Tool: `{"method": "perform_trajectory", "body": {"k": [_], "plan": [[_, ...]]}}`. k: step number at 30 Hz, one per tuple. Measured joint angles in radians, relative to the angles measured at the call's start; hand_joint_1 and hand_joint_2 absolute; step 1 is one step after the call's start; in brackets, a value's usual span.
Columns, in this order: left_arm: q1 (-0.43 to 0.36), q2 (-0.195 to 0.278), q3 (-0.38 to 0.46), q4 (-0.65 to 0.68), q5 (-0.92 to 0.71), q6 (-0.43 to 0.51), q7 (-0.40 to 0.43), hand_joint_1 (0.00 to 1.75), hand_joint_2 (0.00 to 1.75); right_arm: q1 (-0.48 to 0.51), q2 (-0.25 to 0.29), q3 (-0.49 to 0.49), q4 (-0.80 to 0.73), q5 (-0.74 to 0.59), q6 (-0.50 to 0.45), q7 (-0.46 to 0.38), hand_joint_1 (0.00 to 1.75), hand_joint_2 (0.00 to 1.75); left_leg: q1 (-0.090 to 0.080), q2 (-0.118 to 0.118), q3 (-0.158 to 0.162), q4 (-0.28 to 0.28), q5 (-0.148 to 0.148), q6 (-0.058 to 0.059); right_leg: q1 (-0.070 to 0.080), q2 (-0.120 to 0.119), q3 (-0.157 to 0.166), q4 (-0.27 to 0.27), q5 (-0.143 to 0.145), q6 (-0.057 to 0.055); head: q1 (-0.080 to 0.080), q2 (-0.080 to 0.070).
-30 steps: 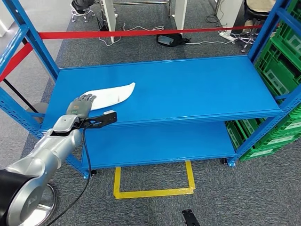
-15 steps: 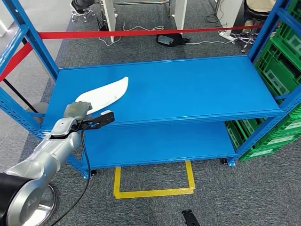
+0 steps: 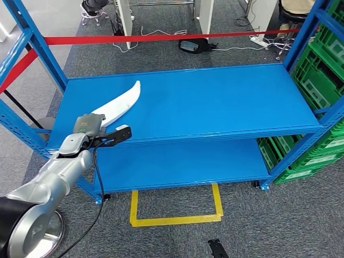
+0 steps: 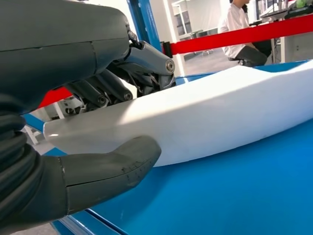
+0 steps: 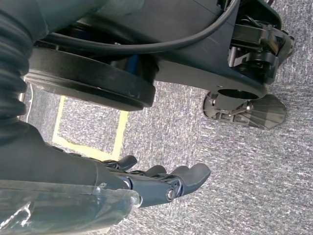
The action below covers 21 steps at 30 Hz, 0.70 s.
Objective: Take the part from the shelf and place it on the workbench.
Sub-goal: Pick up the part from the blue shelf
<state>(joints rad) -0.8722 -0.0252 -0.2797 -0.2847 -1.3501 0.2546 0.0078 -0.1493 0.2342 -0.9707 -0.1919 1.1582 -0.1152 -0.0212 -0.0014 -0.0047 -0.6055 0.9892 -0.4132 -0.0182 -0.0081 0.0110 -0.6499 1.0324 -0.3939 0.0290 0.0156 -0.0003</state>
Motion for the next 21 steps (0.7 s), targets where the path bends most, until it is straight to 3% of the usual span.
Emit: {"method": "perform_trajectory", "body": {"k": [11, 21], "plan": [[0.001, 0.001, 0.019, 0.000, 0.000, 0.019, -0.019, 1.75, 1.75, 0.001, 0.000, -0.001, 0.000, 0.002, 0.001, -0.003, 0.00, 1.75, 0.000, 0.000, 0.000, 0.000, 0.000, 0.000, 0.000, 0.000, 0.000, 0.000, 0.000, 0.000, 0.000, 0.000], [-0.001, -0.014, 0.022, -0.007, -0.015, 0.202, -0.116, 1.75, 1.75, 0.010, 0.000, -0.016, 0.000, -0.006, -0.002, -0.013, 0.00, 1.75, 0.000, 0.000, 0.000, 0.000, 0.000, 0.000, 0.000, 0.000, 0.000, 0.000, 0.000, 0.000, 0.000, 0.000]]}}
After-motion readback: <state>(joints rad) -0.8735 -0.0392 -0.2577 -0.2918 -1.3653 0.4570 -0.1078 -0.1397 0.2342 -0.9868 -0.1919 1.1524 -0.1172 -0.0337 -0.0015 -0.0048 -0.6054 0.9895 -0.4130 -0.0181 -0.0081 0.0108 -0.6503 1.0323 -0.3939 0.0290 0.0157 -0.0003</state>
